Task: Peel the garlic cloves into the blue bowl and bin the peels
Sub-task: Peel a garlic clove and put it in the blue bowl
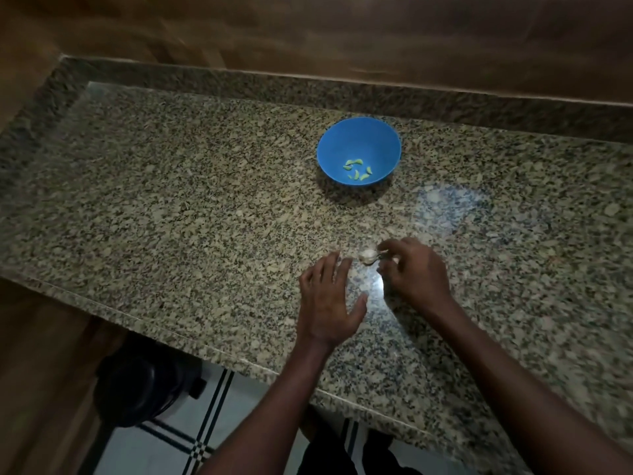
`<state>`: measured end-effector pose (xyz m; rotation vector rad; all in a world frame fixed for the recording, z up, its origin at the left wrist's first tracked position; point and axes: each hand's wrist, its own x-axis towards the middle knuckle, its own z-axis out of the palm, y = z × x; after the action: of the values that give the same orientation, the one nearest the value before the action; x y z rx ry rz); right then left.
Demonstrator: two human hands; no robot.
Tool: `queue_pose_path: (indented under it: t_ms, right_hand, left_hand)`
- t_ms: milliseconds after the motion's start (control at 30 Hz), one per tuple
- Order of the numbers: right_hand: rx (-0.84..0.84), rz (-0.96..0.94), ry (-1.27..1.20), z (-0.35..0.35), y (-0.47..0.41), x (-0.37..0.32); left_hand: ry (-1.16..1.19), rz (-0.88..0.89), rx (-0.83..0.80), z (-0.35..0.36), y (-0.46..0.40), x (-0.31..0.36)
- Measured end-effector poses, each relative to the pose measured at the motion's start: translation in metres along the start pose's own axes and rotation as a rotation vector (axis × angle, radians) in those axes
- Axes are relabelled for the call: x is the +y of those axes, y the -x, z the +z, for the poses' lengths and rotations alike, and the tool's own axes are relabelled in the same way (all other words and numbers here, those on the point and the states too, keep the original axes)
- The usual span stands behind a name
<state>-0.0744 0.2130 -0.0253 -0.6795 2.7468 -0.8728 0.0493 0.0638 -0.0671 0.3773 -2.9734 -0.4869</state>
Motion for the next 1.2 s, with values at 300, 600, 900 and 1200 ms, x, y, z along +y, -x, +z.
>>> queue_pose_path:
  t_ms: [300,600,900,1200]
  right_hand:
    - [-0.035,-0.015,0.056,0.010,-0.009,-0.003]
    - [-0.113,0.233,-0.365,-0.025,-0.002,-0.006]
    - [-0.157,0.384,-0.898,-0.046,0.043,-0.015]
    - [-0.199,0.484,-1.074,-0.052,0.051,-0.017]
  left_hand:
    - [0.251,-0.130,0.047,-0.010,-0.005,0.007]
    - [1.061,-0.339,-0.218,-0.055,-0.033,0.034]
    - [1.405,-0.427,-0.342,-0.062,-0.023,0.041]
    - [1.240,-0.312,-0.299,-0.068,-0.025,0.037]
